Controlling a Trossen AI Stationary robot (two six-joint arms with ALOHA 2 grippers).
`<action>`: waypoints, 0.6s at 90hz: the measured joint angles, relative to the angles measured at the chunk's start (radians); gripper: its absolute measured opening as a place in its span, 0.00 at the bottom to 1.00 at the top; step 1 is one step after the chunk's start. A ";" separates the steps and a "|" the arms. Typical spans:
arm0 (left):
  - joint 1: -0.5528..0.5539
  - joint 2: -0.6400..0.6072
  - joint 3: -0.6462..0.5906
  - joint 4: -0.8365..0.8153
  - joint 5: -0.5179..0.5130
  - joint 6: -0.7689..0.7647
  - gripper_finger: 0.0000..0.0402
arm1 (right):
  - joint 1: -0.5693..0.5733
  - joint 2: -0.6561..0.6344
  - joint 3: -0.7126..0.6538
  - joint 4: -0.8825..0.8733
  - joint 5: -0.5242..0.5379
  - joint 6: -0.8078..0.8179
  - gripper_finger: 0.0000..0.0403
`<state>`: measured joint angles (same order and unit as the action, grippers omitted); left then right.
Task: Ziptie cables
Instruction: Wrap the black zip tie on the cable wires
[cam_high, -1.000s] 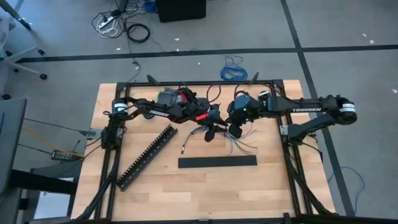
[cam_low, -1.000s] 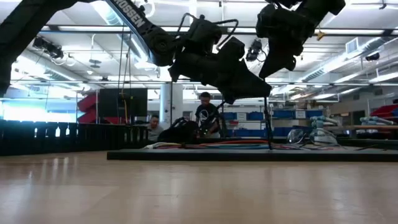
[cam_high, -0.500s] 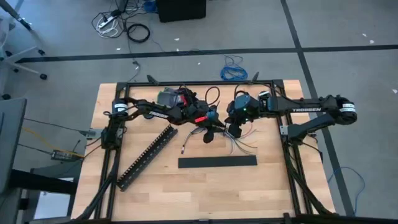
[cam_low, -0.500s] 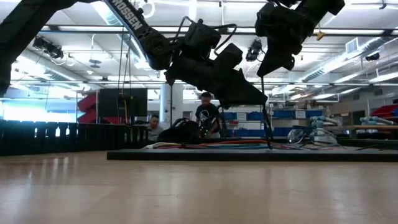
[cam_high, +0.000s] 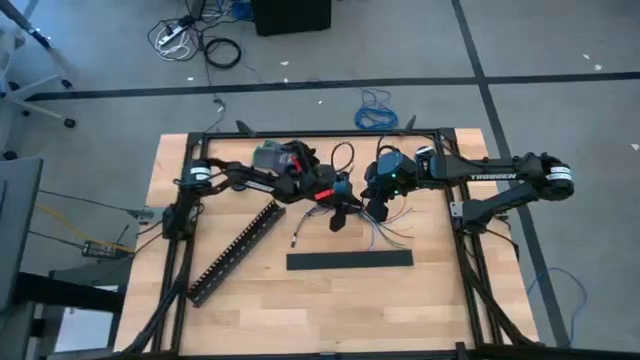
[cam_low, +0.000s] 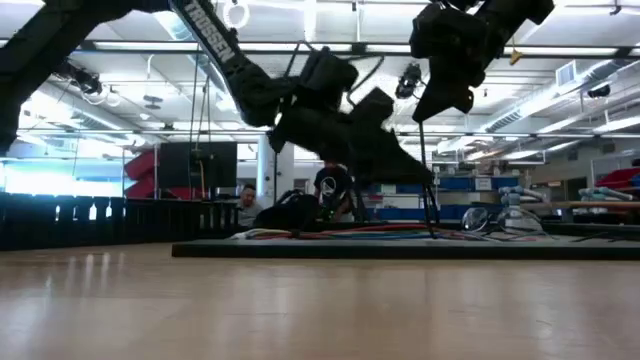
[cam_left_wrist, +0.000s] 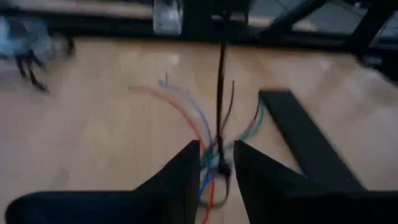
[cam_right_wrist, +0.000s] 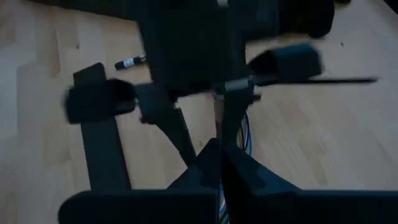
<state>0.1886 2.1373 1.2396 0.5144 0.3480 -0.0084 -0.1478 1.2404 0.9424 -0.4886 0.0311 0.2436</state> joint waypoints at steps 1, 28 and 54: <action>0.000 0.002 0.000 0.000 0.000 -0.003 0.22 | 0.000 0.000 0.000 -0.001 0.000 0.000 0.00; 0.000 0.011 0.002 0.037 -0.006 -0.006 0.22 | 0.000 0.000 0.000 -0.004 0.000 0.000 0.00; 0.000 0.010 0.002 0.040 -0.005 -0.004 0.21 | -0.006 0.000 0.000 -0.006 -0.008 0.000 0.00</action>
<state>0.1890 2.1471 1.2411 0.5545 0.3435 -0.0120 -0.1540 1.2404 0.9427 -0.4948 0.0233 0.2432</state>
